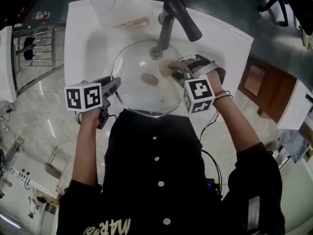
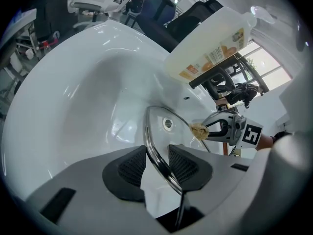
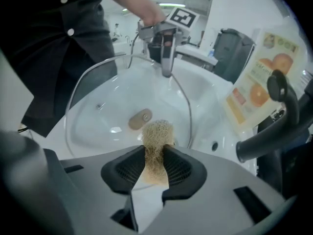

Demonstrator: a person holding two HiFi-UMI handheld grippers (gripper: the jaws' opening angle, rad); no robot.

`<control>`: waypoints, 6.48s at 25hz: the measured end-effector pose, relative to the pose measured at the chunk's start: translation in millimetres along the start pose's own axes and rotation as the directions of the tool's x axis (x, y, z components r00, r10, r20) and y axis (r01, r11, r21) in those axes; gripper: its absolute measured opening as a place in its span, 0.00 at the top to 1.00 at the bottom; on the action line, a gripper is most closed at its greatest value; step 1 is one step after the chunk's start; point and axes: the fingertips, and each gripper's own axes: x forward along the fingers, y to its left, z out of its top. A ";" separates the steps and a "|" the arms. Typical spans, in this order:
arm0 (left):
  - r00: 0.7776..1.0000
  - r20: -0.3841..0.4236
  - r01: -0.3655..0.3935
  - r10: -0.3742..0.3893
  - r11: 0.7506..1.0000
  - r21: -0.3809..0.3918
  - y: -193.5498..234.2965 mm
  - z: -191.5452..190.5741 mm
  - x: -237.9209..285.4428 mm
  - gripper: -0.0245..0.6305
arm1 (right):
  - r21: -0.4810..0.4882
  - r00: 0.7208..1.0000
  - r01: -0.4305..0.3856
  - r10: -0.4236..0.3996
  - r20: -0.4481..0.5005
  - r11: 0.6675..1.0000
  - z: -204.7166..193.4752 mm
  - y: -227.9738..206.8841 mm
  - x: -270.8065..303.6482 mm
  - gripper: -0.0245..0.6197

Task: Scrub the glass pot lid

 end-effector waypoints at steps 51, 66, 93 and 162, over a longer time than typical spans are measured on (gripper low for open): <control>0.999 0.013 0.054 -0.053 0.998 -0.033 3.1 -1.8 -2.3 0.72 | -0.334 0.955 -0.294 0.285 -0.075 0.896 30.5 77.9 -8.6 0.77; 0.985 0.062 0.171 -0.163 0.971 -0.165 0.3 4.0 -4.9 0.75 | -0.359 0.947 -0.320 0.301 -0.109 0.877 22.9 79.0 -27.8 0.76; 0.944 0.170 0.327 -0.282 0.855 -0.403 4.6 9.4 -5.7 0.81 | -0.319 0.965 0.035 0.051 0.259 0.947 162.4 26.5 13.3 0.77; 0.773 0.616 -0.202 -0.150 0.862 0.464 -123.5 98.2 -167.4 0.92 | 0.558 0.771 0.482 -0.629 0.096 0.676 60.3 -25.5 -200.8 0.76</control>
